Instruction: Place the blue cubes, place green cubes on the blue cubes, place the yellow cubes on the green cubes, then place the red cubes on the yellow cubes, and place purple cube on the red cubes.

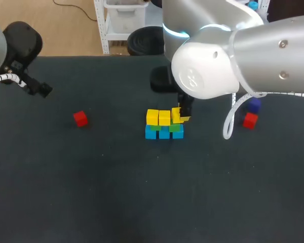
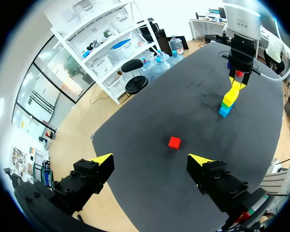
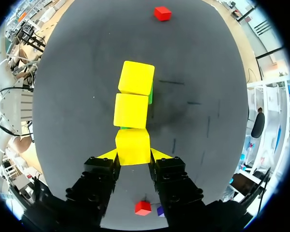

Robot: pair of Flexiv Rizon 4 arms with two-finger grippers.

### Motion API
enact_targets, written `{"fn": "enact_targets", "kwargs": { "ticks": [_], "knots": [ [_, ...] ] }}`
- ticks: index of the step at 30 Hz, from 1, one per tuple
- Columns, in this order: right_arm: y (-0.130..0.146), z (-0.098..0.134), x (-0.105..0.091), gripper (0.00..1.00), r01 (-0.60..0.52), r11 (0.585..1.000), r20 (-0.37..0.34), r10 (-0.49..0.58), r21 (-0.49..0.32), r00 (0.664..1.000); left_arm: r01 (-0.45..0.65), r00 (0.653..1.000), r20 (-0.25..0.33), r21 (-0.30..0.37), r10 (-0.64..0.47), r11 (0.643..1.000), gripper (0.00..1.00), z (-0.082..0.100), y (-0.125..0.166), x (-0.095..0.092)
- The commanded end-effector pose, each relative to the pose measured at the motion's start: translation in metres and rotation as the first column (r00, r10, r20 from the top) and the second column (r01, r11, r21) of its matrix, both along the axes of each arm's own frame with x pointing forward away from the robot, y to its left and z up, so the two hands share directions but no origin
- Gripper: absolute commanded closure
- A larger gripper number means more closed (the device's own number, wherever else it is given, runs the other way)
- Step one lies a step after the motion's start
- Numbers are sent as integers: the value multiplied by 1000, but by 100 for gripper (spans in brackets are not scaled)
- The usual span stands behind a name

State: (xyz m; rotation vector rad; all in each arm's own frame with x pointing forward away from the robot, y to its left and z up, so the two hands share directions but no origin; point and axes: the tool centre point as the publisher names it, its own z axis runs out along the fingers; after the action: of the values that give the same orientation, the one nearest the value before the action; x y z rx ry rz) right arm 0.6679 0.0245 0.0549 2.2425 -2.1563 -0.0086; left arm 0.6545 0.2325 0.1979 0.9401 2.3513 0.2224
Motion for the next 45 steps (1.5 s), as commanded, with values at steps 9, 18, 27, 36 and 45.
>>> {"fn": "enact_targets", "kwargs": {
  "ticks": [9,18,27,36,45],
  "knots": [
    [3,-2,3,100,-10,1000,-6,10,1,1000,2,1000,-1,-1,-2,1000,0,0,1,1],
    [3,-3,4,100,-14,1000,-10,14,3,1000,2,1000,-1,-1,-2,1000,0,0,1,1],
    [2,-4,4,100,-16,1000,-13,16,7,1000,2,1000,-1,-1,-2,1000,0,0,1,1],
    [5,-5,5,100,-24,1000,-18,24,13,1000,2,1000,-1,-1,-2,1000,0,0,1,1],
    [5,-5,5,84,-31,999,-32,32,11,999,2,1000,-1,-1,-2,1000,0,0,1,1]
  ]
}}
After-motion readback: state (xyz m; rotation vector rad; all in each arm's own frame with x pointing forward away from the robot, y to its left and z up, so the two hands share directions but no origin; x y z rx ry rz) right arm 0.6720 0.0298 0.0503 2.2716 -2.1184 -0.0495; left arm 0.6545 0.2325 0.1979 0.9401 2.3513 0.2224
